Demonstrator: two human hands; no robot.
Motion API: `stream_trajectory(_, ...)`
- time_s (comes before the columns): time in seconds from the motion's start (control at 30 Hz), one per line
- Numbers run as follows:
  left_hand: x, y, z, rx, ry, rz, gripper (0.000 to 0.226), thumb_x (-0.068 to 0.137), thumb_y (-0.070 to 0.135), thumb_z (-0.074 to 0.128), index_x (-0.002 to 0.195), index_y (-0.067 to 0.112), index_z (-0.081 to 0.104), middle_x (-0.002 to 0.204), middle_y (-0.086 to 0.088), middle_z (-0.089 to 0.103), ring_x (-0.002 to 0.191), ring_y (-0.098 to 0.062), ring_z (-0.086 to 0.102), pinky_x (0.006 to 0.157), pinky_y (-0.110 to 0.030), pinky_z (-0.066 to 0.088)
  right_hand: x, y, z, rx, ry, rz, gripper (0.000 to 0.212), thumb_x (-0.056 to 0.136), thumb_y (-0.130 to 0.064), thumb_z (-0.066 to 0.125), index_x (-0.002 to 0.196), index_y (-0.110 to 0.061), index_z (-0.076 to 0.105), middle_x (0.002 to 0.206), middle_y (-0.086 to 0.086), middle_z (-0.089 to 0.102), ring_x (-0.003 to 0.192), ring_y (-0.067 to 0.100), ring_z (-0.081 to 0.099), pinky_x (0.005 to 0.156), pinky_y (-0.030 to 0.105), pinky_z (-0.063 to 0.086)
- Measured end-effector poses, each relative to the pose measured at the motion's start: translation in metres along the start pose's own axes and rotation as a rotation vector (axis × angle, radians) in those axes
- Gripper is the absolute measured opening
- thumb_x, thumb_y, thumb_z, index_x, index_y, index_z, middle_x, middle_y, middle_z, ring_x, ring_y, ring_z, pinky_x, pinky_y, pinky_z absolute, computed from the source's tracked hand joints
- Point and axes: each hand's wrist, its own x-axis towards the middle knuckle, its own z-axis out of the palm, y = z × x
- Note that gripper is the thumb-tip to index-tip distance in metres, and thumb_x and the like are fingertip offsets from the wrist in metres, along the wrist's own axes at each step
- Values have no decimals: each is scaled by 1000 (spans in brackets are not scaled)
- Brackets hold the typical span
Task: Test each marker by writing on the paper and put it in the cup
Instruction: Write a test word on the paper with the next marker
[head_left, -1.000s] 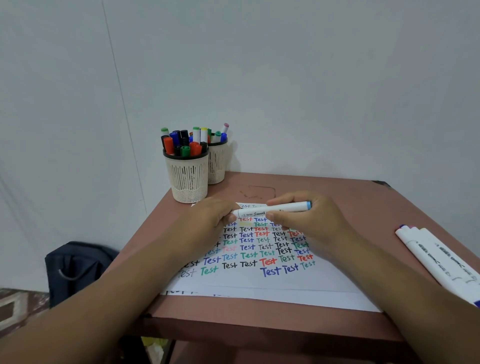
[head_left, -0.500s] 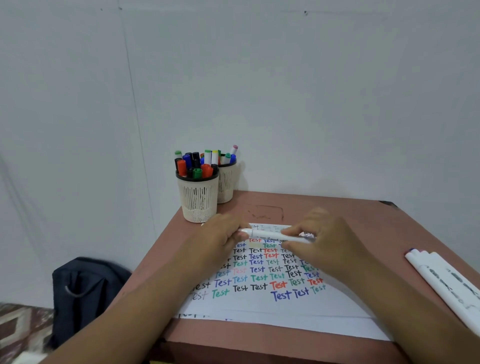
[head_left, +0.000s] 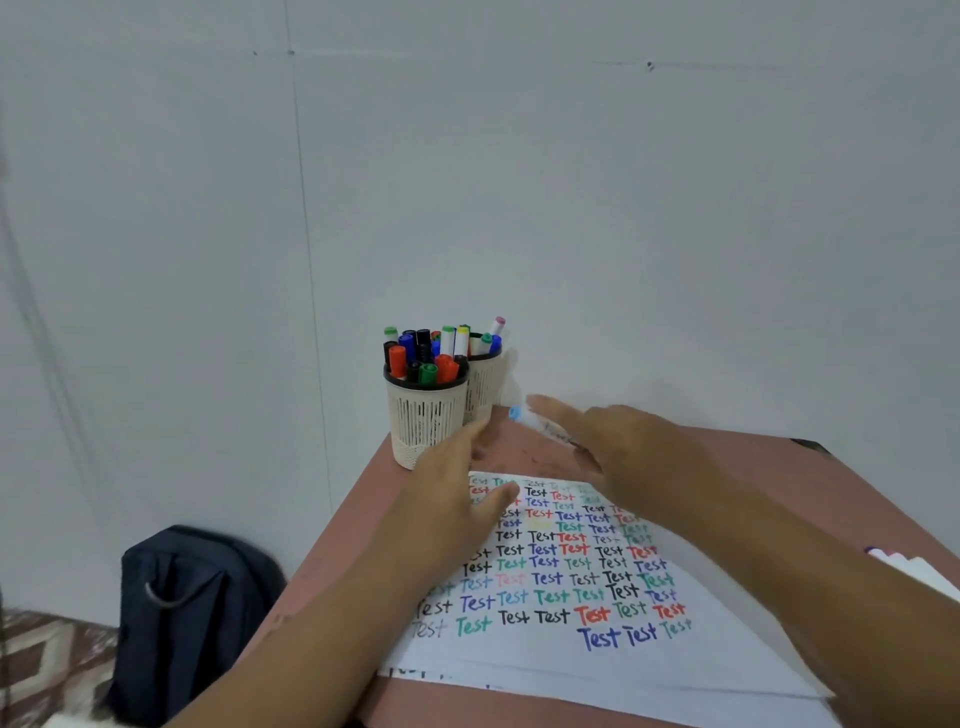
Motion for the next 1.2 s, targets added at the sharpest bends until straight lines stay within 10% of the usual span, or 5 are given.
stream_trajectory(0.17,4,-5,1,60,-22,-98,67,87,59,64,145,38,39,142,18,46,129,-4,42,110,-36,42,56,18,-19,193,54,215,88,99,-24,61,154,-59,3,90,1,68,70,19,63,67,38,58)
stream_trajectory(0.43,7,-7,1,38,-41,-209,57,86,57,66,137,41,45,134,19,52,118,-2,50,98,-28,45,150,33,-26,546,357,378,89,88,-10,72,154,-45,23,78,3,69,71,9,67,61,9,47)
stream_trajectory(0.63,9,-9,1,52,-40,-189,54,87,56,65,136,41,47,132,21,53,114,1,49,94,-23,42,188,20,-11,779,548,453,84,86,-4,74,147,-37,26,76,5,70,67,12,69,57,14,52)
stream_trajectory(1.2,9,-11,2,63,-52,-150,52,89,53,64,136,39,48,133,21,52,113,3,47,91,-21,39,184,16,46,676,295,435,57,96,-11,64,139,-36,37,77,7,70,71,15,67,62,23,51)
